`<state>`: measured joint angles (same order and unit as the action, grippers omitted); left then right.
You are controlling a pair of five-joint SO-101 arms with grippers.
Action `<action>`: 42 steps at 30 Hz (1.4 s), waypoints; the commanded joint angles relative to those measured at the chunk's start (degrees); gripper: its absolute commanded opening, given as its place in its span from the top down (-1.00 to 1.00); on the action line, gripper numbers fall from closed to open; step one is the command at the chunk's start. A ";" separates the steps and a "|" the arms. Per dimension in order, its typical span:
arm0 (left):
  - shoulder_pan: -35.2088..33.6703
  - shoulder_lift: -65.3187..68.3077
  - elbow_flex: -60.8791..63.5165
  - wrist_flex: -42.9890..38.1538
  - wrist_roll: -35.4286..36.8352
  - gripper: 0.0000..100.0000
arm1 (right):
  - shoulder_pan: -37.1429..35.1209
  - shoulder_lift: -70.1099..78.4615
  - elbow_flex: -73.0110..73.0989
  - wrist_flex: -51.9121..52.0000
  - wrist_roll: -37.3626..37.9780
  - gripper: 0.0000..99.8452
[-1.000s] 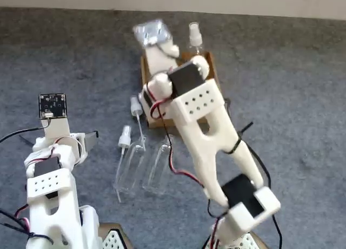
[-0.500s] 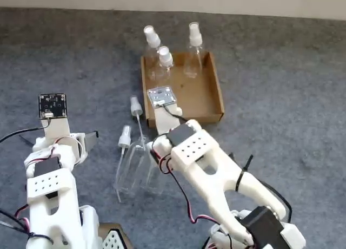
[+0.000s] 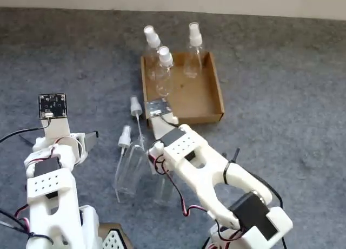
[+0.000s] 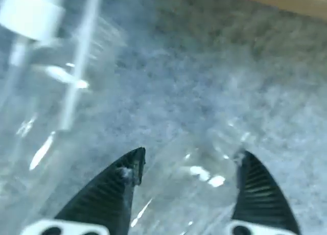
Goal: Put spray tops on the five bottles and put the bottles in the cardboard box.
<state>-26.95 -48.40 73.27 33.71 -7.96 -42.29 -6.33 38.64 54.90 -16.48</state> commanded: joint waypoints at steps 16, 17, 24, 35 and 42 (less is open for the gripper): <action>0.13 0.04 -0.22 -1.23 0.26 0.36 | 55.78 -0.40 3.30 -0.48 45.80 0.85; 0.13 0.04 -0.22 -1.14 0.26 0.36 | 56.92 -0.22 2.51 -0.48 47.56 0.85; 0.22 0.13 -4.09 2.64 0.09 0.35 | 61.23 0.04 -1.45 -0.40 49.67 0.75; 4.70 0.13 -29.14 35.08 -5.89 0.34 | 60.00 -0.04 -1.98 -0.40 49.58 0.67; 10.68 -0.31 -29.93 36.84 -5.80 0.34 | 58.42 -2.51 -1.98 -1.71 45.19 0.67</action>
<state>-19.82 -48.40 46.02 69.85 -13.32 16.70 -5.98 39.96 54.90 30.99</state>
